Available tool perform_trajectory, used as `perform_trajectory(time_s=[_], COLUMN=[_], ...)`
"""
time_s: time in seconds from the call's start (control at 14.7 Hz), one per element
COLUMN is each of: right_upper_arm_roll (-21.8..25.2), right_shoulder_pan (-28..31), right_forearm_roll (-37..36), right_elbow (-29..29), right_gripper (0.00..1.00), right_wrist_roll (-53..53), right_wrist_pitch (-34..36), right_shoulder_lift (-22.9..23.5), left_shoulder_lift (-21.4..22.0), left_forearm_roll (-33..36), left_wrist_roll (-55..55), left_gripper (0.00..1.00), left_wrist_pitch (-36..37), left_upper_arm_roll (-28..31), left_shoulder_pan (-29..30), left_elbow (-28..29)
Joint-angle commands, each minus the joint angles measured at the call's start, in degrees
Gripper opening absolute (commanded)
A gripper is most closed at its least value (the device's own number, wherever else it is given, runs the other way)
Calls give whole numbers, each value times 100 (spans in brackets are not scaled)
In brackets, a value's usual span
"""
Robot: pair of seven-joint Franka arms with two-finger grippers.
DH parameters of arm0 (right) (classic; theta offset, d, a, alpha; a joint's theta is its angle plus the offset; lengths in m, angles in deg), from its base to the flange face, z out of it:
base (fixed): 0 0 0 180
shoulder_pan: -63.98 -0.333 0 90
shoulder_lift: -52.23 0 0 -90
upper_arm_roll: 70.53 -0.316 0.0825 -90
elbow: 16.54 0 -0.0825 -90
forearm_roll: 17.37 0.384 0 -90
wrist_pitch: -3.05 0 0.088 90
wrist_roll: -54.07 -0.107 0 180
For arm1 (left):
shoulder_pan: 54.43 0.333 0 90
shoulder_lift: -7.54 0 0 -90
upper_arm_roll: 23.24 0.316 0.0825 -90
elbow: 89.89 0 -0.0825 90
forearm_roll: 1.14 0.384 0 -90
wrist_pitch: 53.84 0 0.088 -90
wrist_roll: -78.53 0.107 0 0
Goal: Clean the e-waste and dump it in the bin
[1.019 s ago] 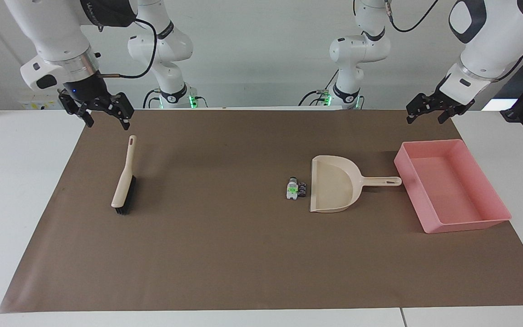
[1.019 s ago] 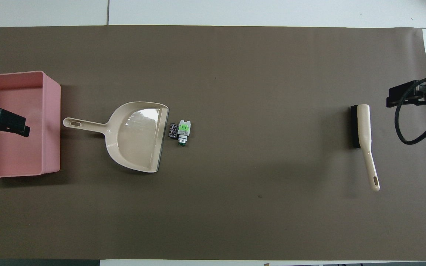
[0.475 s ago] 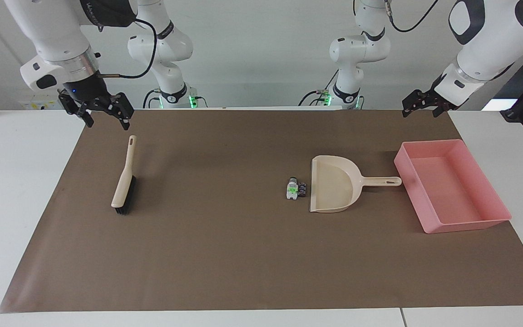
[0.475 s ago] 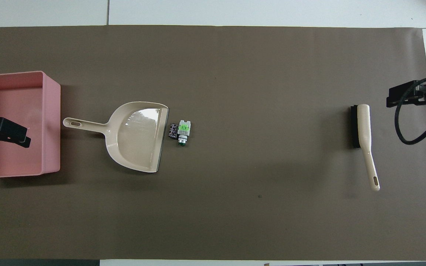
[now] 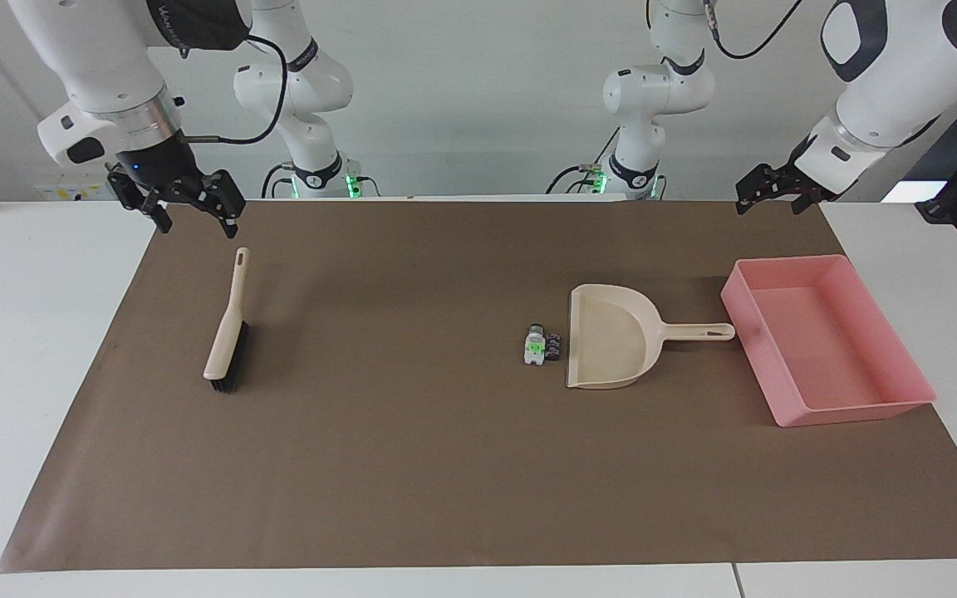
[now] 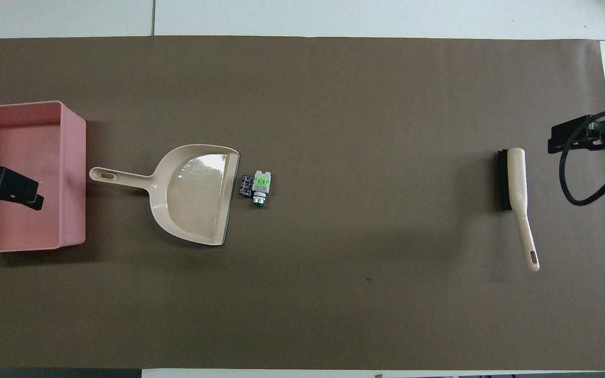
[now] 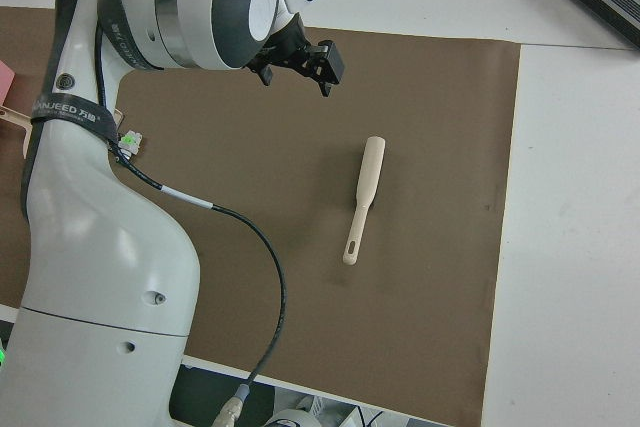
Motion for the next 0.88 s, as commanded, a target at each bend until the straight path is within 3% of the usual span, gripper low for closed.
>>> perform_trajectory(time_s=[0.0, 0.34, 0.54, 0.81], right_upper_arm_roll=[-17, -17, 19, 36], right_shoulder_pan=[33, 85, 357, 779], right_forearm_roll=[20, 29, 29, 29], right_elbow=[-251, -1339, -2708, -3580], right_gripper=[100, 100, 100, 100], right_wrist_roll=[74, 205, 679, 1357], right_wrist_pitch=[-78, -936, -1965, -2765], right_shoulder_lift=[-122, -570, -1027, -774], left_shoulder_lift=[11, 11, 11, 11], left_forearm_roll=[18, 18, 18, 18], left_wrist_roll=[-57, -57, -57, -57], left_gripper=[100, 100, 100, 100], left_wrist_pitch=[123, 123, 123, 123], left_upper_arm_roll=[-74, -65, -65, -65], left_shoulder_pan=[75, 75, 75, 75], left_elbow=[-40, -40, -40, -40])
